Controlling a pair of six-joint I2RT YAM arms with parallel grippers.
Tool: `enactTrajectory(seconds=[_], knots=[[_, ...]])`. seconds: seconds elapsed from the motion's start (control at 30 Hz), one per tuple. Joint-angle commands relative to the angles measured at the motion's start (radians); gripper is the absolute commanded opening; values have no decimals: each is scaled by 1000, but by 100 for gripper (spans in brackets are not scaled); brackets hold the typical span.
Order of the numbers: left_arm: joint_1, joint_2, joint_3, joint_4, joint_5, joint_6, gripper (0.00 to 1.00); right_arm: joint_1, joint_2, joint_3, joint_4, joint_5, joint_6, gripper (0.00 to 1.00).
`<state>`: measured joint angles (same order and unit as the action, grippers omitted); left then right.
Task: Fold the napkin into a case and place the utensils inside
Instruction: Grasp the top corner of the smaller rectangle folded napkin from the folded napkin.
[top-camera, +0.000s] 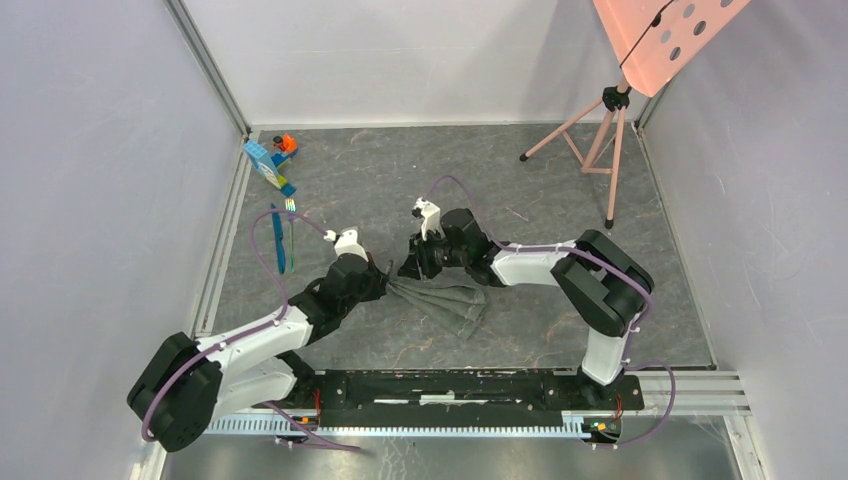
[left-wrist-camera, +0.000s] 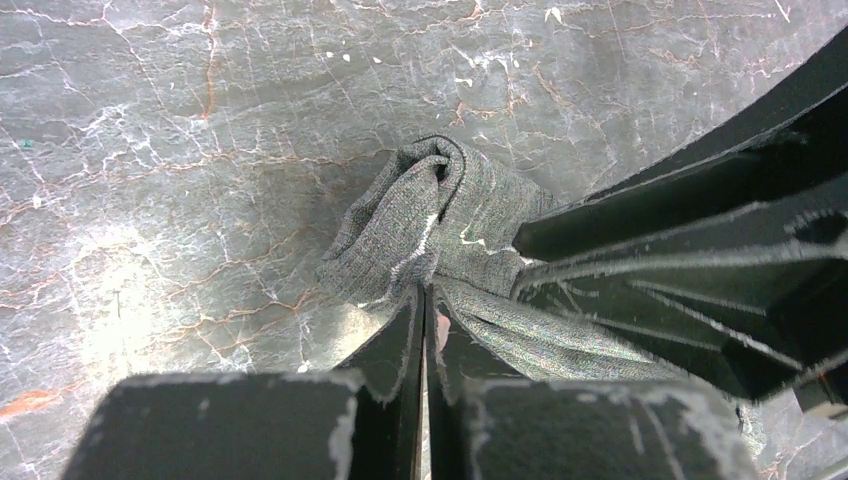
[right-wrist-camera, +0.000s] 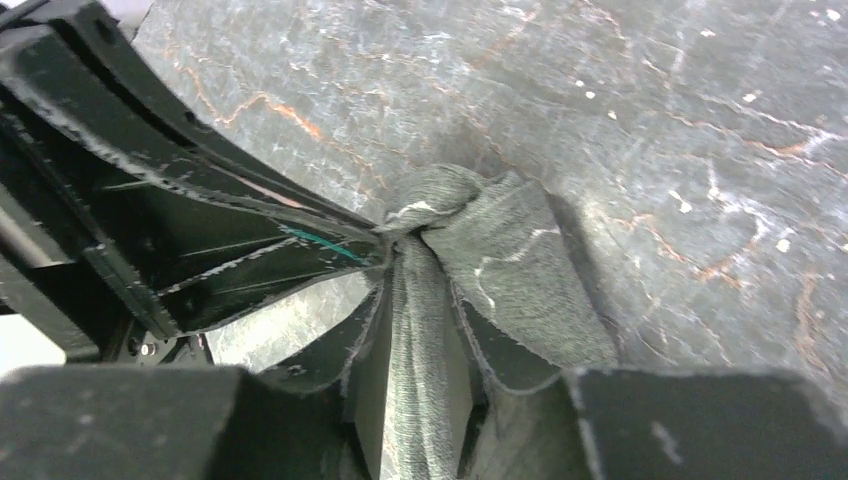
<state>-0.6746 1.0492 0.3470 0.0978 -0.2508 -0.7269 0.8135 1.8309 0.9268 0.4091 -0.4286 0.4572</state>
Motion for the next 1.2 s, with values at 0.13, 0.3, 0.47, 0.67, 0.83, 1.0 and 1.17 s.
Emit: enactTrajectory(seconds=[0.13,0.3,0.47,0.67,0.83,1.0,1.17], knots=[[1,43,32,6,35,13,5,10,69,7,40,13,2,20],[1,141,71,23,83,5,5,77,164,35,85,20,50,17],[1,186,100,-12,88,3,7,56,78,-25,67,43,20,19],[2,142,94,-38,107,19,25,39,-127,-57,-161,98,-196,39],[12,108,143,-185,127,0,49,39,-270,-102,-283,190,-355,58],[50,44,162,-378,139,-87,55,41,-298,-100,-360,219,-481,57],[82,11,108,-393,281,-219,58,45,-308,-103,-388,216,-561,48]])
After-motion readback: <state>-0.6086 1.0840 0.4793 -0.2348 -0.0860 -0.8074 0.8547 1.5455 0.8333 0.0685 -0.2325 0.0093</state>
